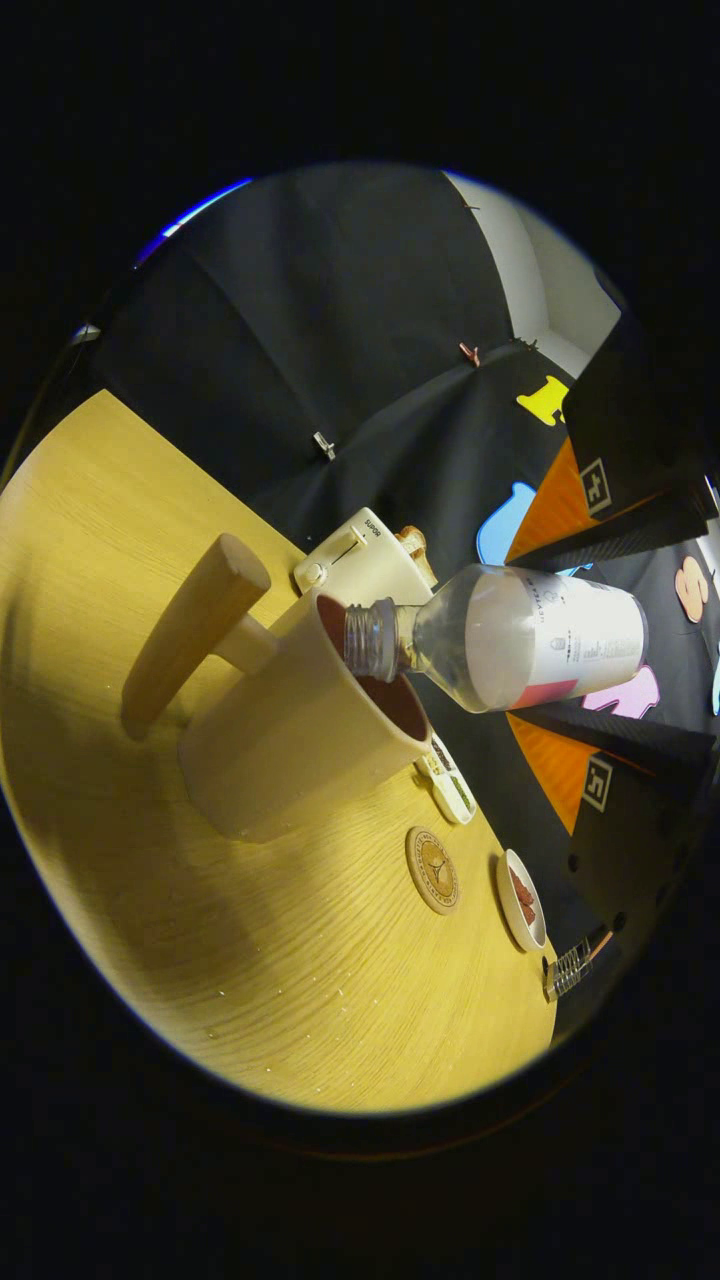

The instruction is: Take the bottle from table, then pour the juice into the cup, finally place the bottle on the coaster

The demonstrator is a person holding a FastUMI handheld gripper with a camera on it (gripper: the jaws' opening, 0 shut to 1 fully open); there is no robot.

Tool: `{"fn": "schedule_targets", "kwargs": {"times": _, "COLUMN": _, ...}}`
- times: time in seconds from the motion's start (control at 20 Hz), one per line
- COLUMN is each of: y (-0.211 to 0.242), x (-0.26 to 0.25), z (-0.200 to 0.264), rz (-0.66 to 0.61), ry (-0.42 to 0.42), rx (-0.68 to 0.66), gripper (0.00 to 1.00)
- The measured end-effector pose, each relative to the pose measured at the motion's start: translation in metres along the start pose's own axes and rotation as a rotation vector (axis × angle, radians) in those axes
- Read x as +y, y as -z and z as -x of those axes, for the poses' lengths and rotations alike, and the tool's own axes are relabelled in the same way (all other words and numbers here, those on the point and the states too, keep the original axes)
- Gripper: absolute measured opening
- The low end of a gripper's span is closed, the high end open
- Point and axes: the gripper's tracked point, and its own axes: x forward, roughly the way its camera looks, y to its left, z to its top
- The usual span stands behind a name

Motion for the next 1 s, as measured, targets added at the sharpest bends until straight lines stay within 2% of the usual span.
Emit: {"fn": "schedule_targets", "kwargs": {"times": 1.0, "y": 0.0067, "x": 0.0046, "z": -0.0082, "rz": -0.033, "ry": -0.018, "rx": 0.017, "gripper": 0.71}}
